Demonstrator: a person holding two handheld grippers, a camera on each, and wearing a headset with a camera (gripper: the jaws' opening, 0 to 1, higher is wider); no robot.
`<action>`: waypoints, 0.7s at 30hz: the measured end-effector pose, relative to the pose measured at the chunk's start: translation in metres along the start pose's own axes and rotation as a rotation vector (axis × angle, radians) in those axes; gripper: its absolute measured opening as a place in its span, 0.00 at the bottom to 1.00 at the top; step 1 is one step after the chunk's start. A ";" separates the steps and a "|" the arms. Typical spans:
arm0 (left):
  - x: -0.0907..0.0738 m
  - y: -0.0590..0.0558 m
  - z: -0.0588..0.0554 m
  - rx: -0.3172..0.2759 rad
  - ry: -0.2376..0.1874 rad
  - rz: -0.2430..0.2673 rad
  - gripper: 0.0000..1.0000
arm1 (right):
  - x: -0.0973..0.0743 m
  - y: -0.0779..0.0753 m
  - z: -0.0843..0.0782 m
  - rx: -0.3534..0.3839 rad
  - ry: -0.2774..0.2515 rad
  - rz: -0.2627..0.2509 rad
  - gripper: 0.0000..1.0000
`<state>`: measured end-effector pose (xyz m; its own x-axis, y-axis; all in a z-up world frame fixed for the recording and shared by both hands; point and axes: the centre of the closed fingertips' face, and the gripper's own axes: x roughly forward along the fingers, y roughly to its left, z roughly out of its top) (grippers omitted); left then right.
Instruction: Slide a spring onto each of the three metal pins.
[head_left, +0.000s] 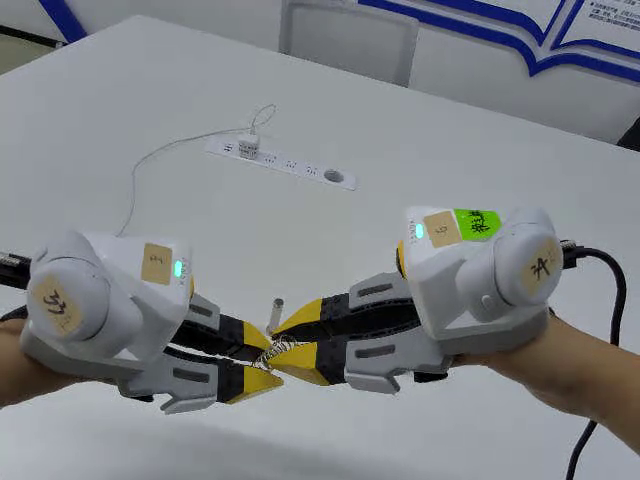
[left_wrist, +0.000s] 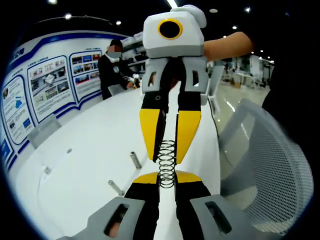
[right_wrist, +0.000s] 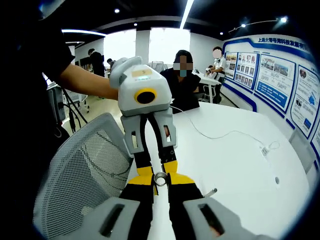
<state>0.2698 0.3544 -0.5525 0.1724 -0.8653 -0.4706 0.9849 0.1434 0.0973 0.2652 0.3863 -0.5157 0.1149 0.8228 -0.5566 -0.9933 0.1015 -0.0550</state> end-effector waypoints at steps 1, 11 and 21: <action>0.000 0.000 0.000 0.000 -0.002 -0.002 0.10 | 0.000 0.000 0.001 0.000 -0.001 0.002 0.10; -0.006 0.009 -0.002 -0.009 -0.019 0.041 0.11 | 0.005 -0.007 0.005 -0.004 0.005 -0.002 0.10; -0.019 0.027 -0.009 -0.067 -0.047 0.105 0.17 | 0.009 -0.022 0.011 -0.017 0.003 -0.021 0.10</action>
<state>0.2932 0.3790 -0.5493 0.2751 -0.8652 -0.4193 0.9607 0.2644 0.0847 0.2885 0.3979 -0.5103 0.1353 0.8187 -0.5581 -0.9908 0.1091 -0.0801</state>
